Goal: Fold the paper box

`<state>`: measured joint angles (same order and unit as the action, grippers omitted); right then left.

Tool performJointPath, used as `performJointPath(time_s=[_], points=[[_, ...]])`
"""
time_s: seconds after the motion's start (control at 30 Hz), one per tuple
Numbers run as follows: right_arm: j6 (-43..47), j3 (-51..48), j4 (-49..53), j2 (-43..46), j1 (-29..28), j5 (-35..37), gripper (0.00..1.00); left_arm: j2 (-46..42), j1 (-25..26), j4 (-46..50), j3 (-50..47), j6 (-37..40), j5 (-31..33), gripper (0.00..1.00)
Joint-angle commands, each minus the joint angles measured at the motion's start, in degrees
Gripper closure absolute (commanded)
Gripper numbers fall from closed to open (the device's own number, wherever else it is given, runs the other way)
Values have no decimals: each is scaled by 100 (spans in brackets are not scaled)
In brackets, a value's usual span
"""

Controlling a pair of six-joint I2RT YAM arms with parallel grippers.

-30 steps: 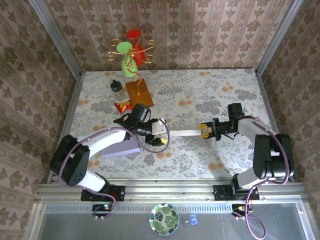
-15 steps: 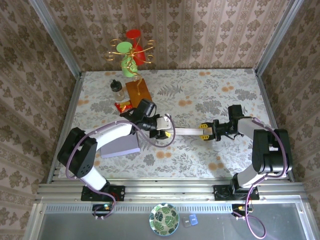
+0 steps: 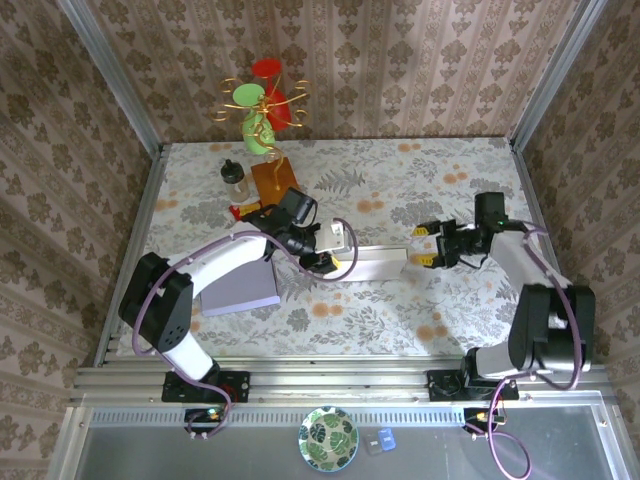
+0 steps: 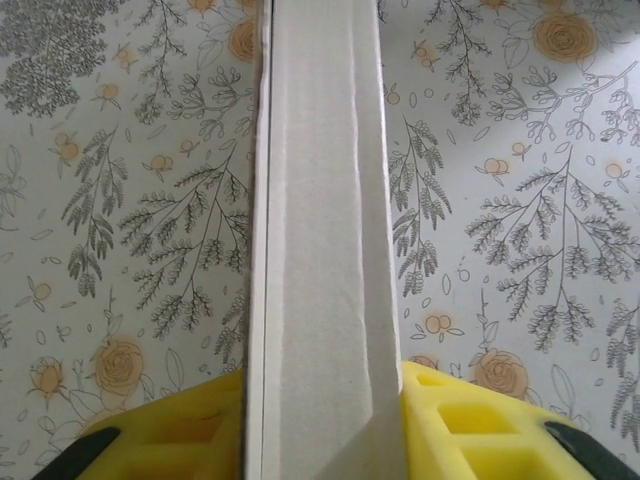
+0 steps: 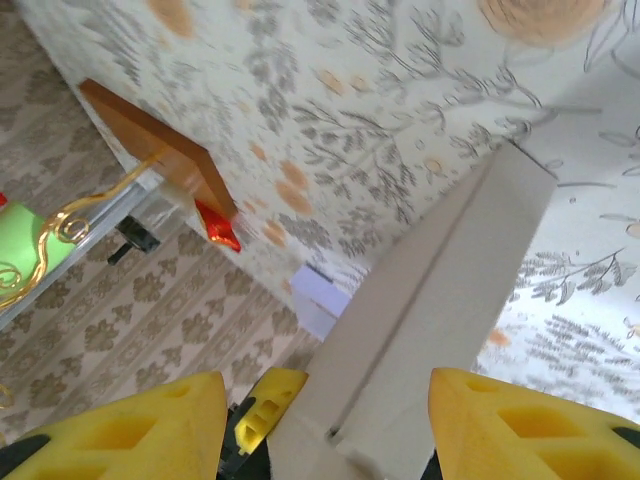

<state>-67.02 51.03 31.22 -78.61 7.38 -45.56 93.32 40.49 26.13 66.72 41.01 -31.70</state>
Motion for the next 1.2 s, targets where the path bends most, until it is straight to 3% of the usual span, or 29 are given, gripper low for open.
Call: performJointPath(time_s=[0.0,0.1,0.27,0.5,0.8,0.93,1.17], points=[[1114,273,871,684,5,1447,44,103,29,482,213,-308,-60,65],[1892,265,860,1227,-128,2155,52,156,25,635,312,-366,-99,66],[2824,312,1139,1678,-789,3016,53,136,19,656,248,-453,-30,66],[3865,442,1044,1668,-1622,3206,54,145,12,621,193,-488,-27,64],[5769,1178,1436,924,-1875,3129,57,218,-25,560,151,-473,-46,63],[6283,1337,1586,706,-1972,3094,63,231,-56,569,169,-441,-45,63],[6769,1426,1679,499,-2063,3124,61,248,-70,602,192,-390,-73,63]])
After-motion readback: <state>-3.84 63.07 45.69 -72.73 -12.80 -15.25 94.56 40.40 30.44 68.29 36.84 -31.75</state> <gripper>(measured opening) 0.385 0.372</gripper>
